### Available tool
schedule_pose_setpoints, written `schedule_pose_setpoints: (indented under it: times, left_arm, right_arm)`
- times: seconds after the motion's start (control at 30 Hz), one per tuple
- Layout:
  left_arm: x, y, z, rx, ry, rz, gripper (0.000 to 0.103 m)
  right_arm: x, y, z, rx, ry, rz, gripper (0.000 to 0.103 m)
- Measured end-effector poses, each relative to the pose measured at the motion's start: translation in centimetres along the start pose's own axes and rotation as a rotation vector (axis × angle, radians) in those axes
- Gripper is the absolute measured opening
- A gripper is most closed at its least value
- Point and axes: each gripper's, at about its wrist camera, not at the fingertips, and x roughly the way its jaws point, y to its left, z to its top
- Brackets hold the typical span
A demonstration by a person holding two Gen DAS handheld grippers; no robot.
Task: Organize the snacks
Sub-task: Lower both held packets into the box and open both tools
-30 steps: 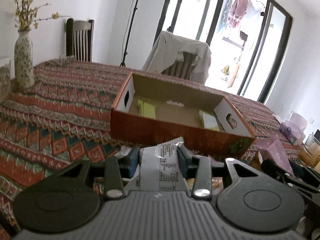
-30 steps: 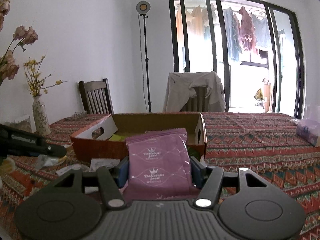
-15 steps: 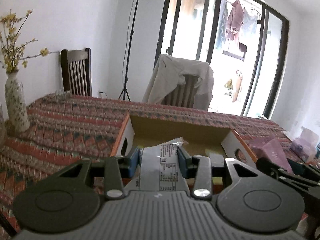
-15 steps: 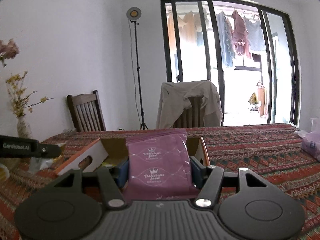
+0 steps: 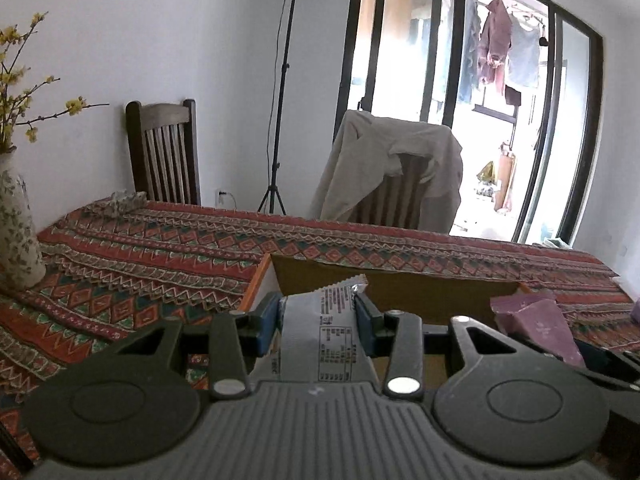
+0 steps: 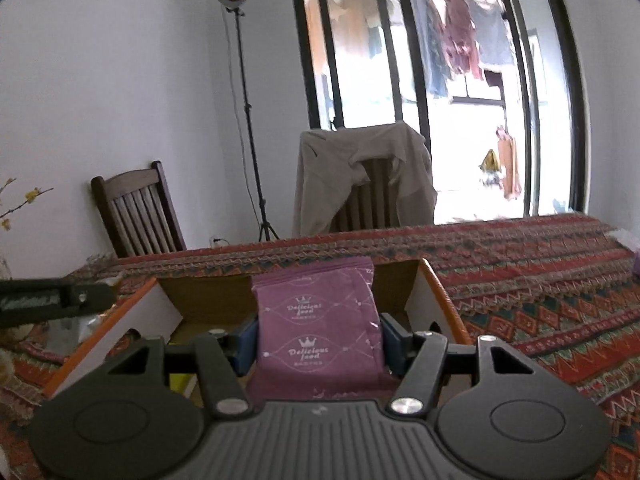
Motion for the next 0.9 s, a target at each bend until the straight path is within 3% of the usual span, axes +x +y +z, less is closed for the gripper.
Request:
schedule_pose_setpoints:
  times: [0.3, 0.47, 0.5, 0.53, 0.57, 0.6, 0.67, 0.73, 0.9]
  left_arm:
    - [2.1, 0.7, -2.0, 0.017, 0.069, -0.026, 0.041]
    - [2.5, 1.2, -2.5, -0.009, 0.072, -0.054, 0.042]
    - [2.4, 1.4, -2.5, -0.017, 0.067, -0.055, 0.045]
    - [2.2, 1.5, -2.5, -0.025, 0.059, -0.058, 0.054]
    - [2.1, 1.6, -2.5, -0.030, 0.051, -0.059, 0.071]
    - [1.9, 1.7, -2.5, -0.038, 0.038, -0.056, 0.079]
    - [1.3, 2.0, -2.4, -0.057, 0.001, -0.050, 0.103]
    - [0.8, 2.2, -2.3, -0.073, -0.031, -0.052, 0.103]
    - [0.8, 2.2, -2.2, -0.076, -0.025, -0.052, 0.103]
  right_arm:
    - [1.7, 0.4, -1.7, -0.025, 0.084, 0.001, 0.060]
    - [1.6, 0.3, -2.0, -0.023, 0.085, -0.002, 0.062]
    - [1.5, 0.3, -2.0, -0.023, 0.084, -0.003, 0.062]
    - [1.3, 0.2, -2.0, -0.020, 0.079, -0.002, 0.063]
    - [1.2, 0.1, -2.0, -0.015, 0.075, 0.003, 0.070]
    - [1.0, 0.0, -2.0, -0.009, 0.065, 0.009, 0.074]
    - [0.6, -0.2, -1.8, 0.002, 0.045, 0.012, 0.095]
    - [0.4, -0.4, -1.8, 0.014, 0.034, 0.019, 0.103]
    - [0.4, -0.6, -1.8, 0.021, 0.034, 0.016, 0.103]
